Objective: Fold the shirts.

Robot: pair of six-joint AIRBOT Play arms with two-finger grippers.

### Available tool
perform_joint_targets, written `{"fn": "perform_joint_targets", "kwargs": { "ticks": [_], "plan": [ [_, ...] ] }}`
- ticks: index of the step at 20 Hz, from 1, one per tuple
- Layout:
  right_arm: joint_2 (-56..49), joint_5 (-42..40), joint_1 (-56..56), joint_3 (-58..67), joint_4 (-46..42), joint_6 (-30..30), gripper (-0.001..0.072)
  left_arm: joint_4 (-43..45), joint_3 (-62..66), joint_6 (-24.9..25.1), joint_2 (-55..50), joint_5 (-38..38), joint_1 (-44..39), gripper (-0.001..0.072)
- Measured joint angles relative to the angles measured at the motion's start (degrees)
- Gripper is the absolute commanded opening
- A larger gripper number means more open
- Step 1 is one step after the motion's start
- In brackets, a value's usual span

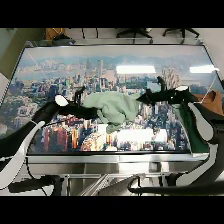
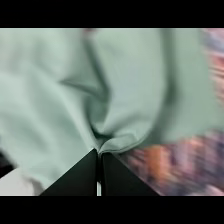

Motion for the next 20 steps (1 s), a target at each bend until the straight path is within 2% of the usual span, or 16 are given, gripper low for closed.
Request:
{"fn": "perform_joint_targets", "kwargs": {
  "ticks": [5, 8, 12, 16, 20],
  "plan": [
    [11.1, 6.5, -7.8, 18.6, 18.4, -3.0, 0.0019, 0.0, 20.7, -0.1, 12.4, -12.4, 11.0, 0.0012],
    [18.5, 6.6, -12.9, 33.3, 22.4, -1.8, 0.0019, -0.4, 39.1, -1.0, 19.8, -16.5, 19.1, 0.0011],
    [27.8, 2.6, -16.2, 42.0, 23.8, -1.8, 0.0019, -0.4, 54.4, -1.2, 27.1, -18.4, 27.1, 0.0012],
    [32.9, 3.1, -17.1, 42.1, 18.1, -1.1, 0.002, -0.6, 49.4, 0.2, 34.2, -18.8, 31.9, 0.0013],
    [33.6, 8.8, -15.5, 30.4, 14.8, 0.2, 0.0021, -0.2, 31.3, 2.6, 38.6, -18.5, 31.3, 0.0013]
  ]
}}
